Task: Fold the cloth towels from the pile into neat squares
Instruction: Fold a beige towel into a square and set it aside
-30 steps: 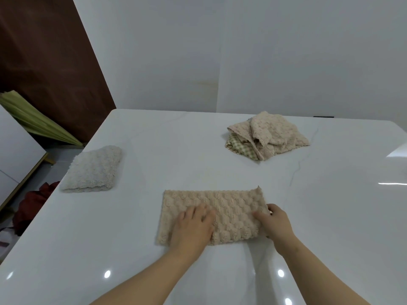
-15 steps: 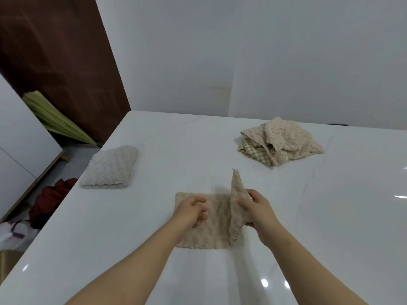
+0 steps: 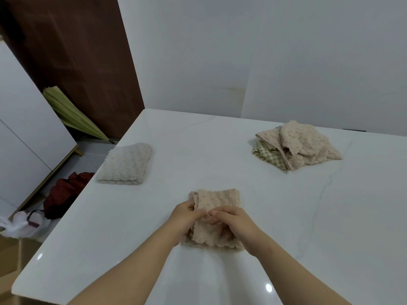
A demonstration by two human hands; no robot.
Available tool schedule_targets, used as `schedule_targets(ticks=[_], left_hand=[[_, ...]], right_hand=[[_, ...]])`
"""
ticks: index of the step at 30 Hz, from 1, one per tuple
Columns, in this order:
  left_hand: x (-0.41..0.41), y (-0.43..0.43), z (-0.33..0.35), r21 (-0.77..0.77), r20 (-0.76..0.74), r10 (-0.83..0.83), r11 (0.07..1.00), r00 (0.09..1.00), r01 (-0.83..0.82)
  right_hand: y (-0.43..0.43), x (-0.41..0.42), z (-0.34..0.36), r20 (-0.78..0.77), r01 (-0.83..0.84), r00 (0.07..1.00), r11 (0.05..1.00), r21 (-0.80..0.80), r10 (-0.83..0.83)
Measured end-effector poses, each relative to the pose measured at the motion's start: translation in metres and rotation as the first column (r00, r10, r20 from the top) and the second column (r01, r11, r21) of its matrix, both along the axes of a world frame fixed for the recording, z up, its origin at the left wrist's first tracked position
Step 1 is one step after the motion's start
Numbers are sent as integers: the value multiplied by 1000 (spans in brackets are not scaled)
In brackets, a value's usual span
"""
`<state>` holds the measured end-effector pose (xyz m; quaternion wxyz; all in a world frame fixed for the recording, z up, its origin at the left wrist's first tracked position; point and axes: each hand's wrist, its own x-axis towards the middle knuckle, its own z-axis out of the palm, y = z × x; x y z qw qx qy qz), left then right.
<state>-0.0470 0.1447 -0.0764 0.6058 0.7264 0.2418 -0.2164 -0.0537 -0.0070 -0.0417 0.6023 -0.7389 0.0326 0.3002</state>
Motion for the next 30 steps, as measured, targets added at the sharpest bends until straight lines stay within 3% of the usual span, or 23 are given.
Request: schedule_targets(ticks=[5, 7, 10, 13, 16, 19, 23, 28, 30], left_hand=[[-1, 4, -4, 68, 81, 20, 997, 997, -25], [-1, 7, -7, 104, 100, 9, 994, 995, -19], [-3, 10, -12, 288, 114, -95, 956, 989, 59], [-7, 9, -12, 559, 164, -217, 824, 962, 91], [-13, 3, -14, 819, 216, -487, 563, 846, 115], [-16, -3, -23, 888, 91, -669, 390, 738, 244], [-19, -2, -33, 910, -34, -665, 288, 746, 298], [-21, -3, -35, 905, -80, -643, 273, 762, 326], [-16, -5, -31, 881, -75, -635, 319, 769, 349]], right_hand=[[-8, 6, -9, 86, 179, 981, 979, -96, -171], [-11, 7, -14, 109, 190, 979, 970, -154, -175], [-13, 8, -21, 139, 155, 983, 957, -246, -124], [-13, 6, -27, 307, 171, 951, 894, -415, -40], [-16, 2, -35, 437, 119, 865, 745, -657, 247], [-16, -1, -41, 323, -46, 831, 635, -771, 452], [-15, -2, -49, 207, -135, 848, 576, -806, 488], [-12, -1, -55, 130, -170, 867, 530, -831, 482], [-12, 0, -55, 121, -177, 865, 522, -834, 486]])
